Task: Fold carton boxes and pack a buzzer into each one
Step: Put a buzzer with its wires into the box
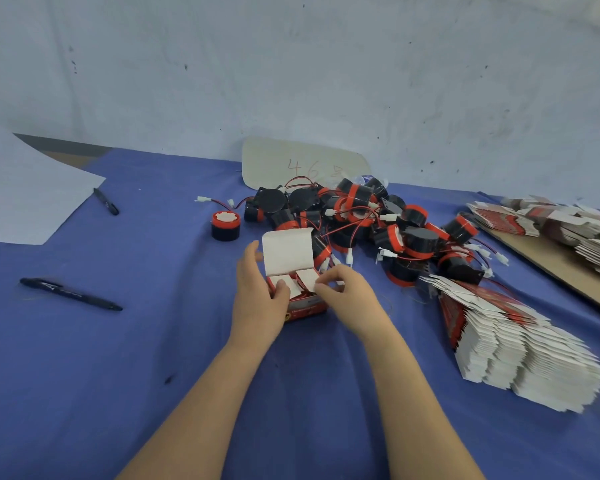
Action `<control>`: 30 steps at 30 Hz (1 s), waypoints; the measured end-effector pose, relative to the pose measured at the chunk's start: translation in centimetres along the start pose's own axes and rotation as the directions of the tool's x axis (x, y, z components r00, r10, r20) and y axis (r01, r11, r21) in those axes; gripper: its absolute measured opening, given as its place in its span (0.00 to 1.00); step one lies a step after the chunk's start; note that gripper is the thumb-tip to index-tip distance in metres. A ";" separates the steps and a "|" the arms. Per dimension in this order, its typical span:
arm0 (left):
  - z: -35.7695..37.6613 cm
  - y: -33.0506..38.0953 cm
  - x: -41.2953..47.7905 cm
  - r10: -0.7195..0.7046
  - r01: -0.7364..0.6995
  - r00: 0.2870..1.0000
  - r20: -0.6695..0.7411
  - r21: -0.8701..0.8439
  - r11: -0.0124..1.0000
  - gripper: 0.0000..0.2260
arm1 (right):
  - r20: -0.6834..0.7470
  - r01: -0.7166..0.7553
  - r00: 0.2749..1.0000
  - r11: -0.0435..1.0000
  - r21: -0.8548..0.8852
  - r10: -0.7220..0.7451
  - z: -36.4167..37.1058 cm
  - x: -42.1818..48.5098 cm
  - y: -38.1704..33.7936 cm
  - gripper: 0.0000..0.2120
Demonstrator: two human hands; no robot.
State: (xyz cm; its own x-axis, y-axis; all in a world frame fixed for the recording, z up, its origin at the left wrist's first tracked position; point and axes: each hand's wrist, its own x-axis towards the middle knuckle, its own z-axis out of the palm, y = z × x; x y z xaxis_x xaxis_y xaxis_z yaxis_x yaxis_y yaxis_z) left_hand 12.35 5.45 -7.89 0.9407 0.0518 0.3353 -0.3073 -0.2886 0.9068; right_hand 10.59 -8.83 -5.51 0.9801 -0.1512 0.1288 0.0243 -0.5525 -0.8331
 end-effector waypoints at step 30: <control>0.8 0.2 -0.1 0.115 -0.129 0.986 0.123 0.110 0.985 0.10 | -0.245 0.126 0.938 0.899 -0.420 -0.245 1.5 -0.3 -2.4 0.09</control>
State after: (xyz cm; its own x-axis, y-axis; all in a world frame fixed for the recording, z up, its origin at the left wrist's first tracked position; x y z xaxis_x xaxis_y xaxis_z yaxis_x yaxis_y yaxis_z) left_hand 12.26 4.61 -7.93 0.9094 -0.0996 0.4038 -0.4085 -0.3967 0.8221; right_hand 10.54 -6.21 -4.36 0.8651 -0.2069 0.4569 0.0622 -0.8596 -0.5071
